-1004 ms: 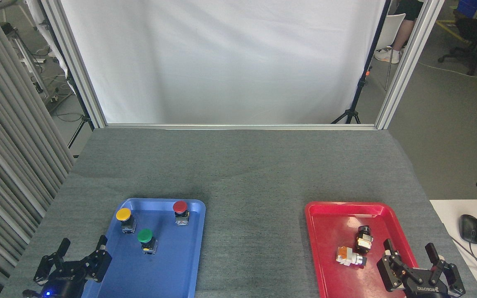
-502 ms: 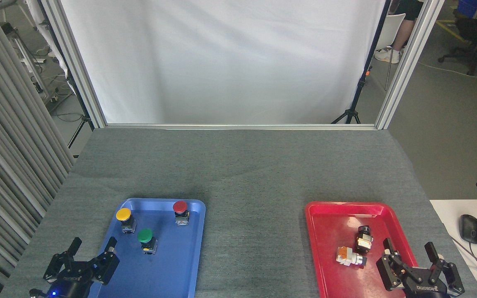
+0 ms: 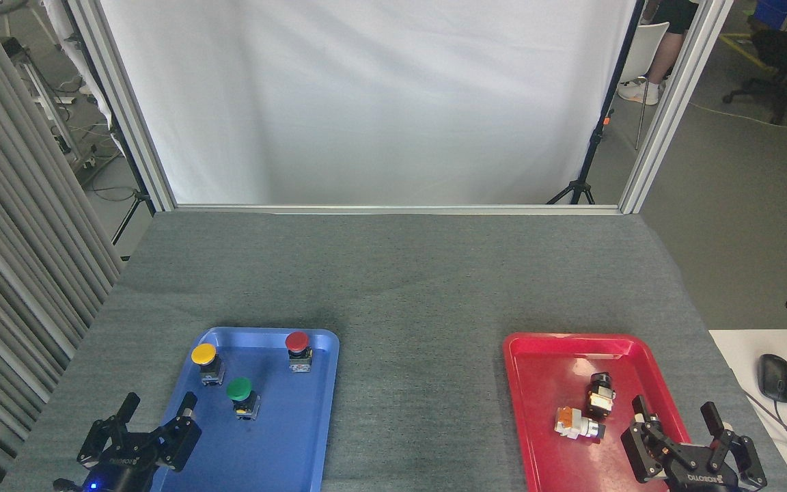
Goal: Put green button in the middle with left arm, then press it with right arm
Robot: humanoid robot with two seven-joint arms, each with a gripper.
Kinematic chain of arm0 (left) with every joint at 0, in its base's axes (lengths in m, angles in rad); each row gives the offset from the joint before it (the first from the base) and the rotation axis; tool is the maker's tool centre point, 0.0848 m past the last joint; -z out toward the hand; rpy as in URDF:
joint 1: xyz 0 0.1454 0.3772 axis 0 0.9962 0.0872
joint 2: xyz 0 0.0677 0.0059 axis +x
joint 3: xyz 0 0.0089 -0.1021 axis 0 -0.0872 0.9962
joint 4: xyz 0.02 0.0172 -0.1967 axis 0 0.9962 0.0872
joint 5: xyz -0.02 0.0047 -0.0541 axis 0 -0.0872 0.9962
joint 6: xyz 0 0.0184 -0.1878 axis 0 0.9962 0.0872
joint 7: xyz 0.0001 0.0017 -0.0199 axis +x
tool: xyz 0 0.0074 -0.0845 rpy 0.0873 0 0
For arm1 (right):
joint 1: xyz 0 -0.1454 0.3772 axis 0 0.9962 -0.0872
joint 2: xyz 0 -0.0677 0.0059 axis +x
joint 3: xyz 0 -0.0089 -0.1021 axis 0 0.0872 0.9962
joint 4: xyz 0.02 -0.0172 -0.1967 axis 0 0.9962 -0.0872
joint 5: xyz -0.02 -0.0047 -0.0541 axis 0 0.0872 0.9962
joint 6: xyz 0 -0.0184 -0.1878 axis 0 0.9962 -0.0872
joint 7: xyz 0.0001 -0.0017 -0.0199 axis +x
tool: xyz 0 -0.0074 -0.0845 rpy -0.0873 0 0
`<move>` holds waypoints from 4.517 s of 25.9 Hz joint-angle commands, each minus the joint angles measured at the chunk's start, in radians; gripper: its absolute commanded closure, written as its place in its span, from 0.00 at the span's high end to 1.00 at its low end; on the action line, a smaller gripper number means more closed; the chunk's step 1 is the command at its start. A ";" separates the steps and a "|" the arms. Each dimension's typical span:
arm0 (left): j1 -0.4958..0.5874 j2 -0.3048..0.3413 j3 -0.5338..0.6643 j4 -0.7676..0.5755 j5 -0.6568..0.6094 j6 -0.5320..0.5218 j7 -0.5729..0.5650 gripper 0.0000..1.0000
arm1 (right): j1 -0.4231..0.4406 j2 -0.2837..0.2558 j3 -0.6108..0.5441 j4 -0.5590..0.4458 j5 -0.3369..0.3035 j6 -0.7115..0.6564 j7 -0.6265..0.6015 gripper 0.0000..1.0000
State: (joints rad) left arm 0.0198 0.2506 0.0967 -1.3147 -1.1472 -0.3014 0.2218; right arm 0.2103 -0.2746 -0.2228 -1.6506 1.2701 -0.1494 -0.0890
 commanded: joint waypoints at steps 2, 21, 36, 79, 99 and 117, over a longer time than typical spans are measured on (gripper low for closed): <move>-0.001 -0.008 0.000 0.003 -0.002 0.002 0.001 1.00 | 0.001 0.005 -0.003 0.000 0.000 0.001 0.000 1.00; -0.006 -0.001 -0.014 0.009 -0.006 -0.005 -0.001 0.99 | 0.004 0.006 -0.015 -0.006 0.000 -0.001 0.000 1.00; -0.006 -0.001 -0.022 0.014 -0.020 -0.005 -0.002 0.99 | 0.001 0.006 -0.029 -0.006 0.000 -0.001 0.000 1.00; -0.188 -0.155 -0.172 0.322 -0.221 0.220 0.034 0.79 | 0.003 0.034 -0.020 -0.006 -0.001 -0.001 0.000 1.00; -0.290 -0.139 -0.328 0.278 -0.232 -0.199 0.033 0.00 | 0.003 0.031 -0.018 -0.009 -0.001 -0.001 0.000 1.00; -0.414 -0.378 -0.528 0.574 -0.290 -0.004 0.033 0.00 | 0.012 0.045 -0.013 -0.006 -0.001 -0.001 0.000 1.00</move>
State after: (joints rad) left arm -0.3918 -0.1165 -0.4057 -0.7694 -1.4354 -0.3215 0.2508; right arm 0.2220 -0.2336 -0.2362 -1.6573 1.2687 -0.1504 -0.0923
